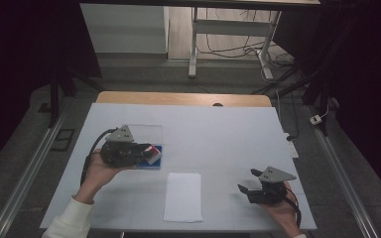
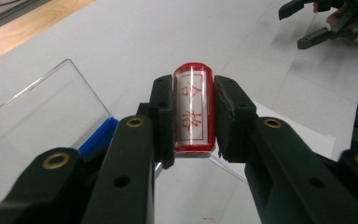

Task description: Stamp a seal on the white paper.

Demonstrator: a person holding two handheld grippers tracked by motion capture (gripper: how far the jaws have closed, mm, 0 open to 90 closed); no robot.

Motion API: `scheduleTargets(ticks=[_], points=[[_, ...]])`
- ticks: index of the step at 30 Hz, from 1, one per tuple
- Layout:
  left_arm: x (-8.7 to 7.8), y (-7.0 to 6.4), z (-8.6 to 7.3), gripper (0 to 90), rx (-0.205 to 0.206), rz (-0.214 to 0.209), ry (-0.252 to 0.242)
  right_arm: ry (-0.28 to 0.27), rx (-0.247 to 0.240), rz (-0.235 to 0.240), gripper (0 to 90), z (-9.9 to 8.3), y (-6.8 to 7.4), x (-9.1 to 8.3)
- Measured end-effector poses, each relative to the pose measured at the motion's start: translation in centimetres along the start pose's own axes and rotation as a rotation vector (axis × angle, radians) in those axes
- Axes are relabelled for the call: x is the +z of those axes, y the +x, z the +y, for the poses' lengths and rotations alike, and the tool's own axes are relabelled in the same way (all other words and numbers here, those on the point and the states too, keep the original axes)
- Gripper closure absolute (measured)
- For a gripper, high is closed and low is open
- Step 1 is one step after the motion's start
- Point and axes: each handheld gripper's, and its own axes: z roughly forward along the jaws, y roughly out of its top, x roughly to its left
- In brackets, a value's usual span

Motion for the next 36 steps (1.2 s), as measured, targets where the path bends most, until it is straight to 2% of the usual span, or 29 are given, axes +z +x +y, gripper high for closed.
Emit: scheduleTargets(ticks=[14, 36], points=[[1.4, -1.4, 0.4, 70.2, 0.035, -0.044, 0.030, -0.004, 0.000, 0.004, 23.7, 0.0, 0.0, 0.0], [3.9, -3.3, 0.3, 70.1, 0.063, -0.122, 0.073, 0.005, 0.001, 0.003, 23.7, -0.1, -0.1, 0.1]])
